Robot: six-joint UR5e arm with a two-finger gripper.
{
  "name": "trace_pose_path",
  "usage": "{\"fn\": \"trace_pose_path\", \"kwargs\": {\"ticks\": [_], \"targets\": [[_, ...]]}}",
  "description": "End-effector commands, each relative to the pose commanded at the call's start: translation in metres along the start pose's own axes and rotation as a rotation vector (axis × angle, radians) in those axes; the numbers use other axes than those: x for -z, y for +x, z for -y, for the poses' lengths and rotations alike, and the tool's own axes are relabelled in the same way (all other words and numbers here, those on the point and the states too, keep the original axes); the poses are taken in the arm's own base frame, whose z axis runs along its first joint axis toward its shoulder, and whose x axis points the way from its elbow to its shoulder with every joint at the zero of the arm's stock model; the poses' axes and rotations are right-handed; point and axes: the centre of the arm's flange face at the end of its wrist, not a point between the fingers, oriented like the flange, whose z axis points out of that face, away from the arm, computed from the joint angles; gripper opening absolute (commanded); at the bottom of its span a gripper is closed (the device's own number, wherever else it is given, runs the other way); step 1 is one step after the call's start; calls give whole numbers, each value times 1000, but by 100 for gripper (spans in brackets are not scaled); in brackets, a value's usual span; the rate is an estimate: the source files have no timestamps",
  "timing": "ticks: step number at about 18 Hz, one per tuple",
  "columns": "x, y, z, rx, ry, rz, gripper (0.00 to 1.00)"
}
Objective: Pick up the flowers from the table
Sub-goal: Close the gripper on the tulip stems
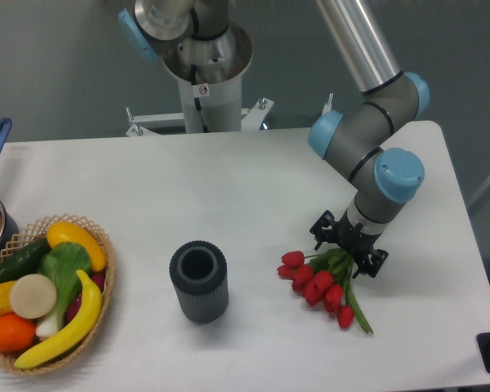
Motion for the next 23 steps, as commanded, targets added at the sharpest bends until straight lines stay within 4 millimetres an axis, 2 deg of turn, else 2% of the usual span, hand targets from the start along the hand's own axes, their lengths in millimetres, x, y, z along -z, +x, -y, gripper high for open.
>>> {"fn": "trace_pose_path", "kwargs": {"ticks": [6,7,12,17,23], "targets": [[1,0,0,0,-7,3,65],[2,0,0,0,-7,3,63],[4,0,0,7,-7,6,55],[6,1,1,25,-6,8,44],[8,1,1,32,-6,12,43]]}}
